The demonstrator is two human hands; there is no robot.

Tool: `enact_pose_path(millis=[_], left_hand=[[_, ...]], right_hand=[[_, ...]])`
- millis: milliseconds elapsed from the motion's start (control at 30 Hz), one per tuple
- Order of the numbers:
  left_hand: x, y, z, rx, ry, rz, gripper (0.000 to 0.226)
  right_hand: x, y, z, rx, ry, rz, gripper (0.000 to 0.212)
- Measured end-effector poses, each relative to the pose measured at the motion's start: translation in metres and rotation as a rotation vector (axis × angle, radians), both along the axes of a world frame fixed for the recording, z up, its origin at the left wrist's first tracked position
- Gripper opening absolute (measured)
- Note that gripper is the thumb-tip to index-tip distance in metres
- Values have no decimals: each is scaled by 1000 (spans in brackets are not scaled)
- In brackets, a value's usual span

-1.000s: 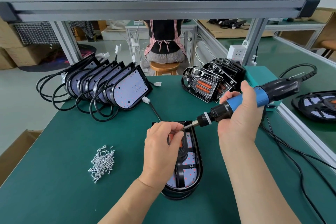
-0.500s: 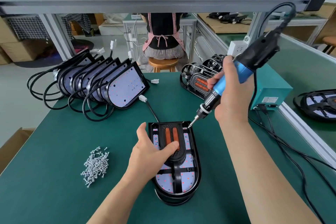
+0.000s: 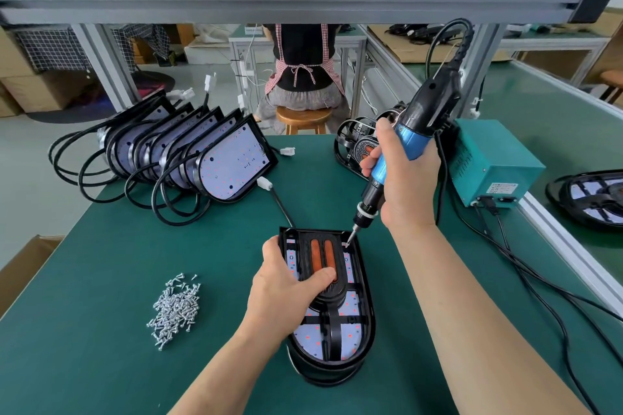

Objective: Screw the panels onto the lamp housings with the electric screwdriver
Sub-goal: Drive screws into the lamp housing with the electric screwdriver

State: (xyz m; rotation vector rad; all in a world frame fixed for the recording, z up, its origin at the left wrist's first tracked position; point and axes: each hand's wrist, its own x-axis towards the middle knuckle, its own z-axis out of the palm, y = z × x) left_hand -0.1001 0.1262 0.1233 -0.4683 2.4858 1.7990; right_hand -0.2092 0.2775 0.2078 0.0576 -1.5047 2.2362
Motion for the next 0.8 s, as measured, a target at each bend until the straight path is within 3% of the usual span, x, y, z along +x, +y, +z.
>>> enact_pose_path(millis=[800], left_hand=[[-2, -3, -6, -23, 21, 2, 65]], right_hand=[[-7, -9, -9, 103, 29, 66, 18]])
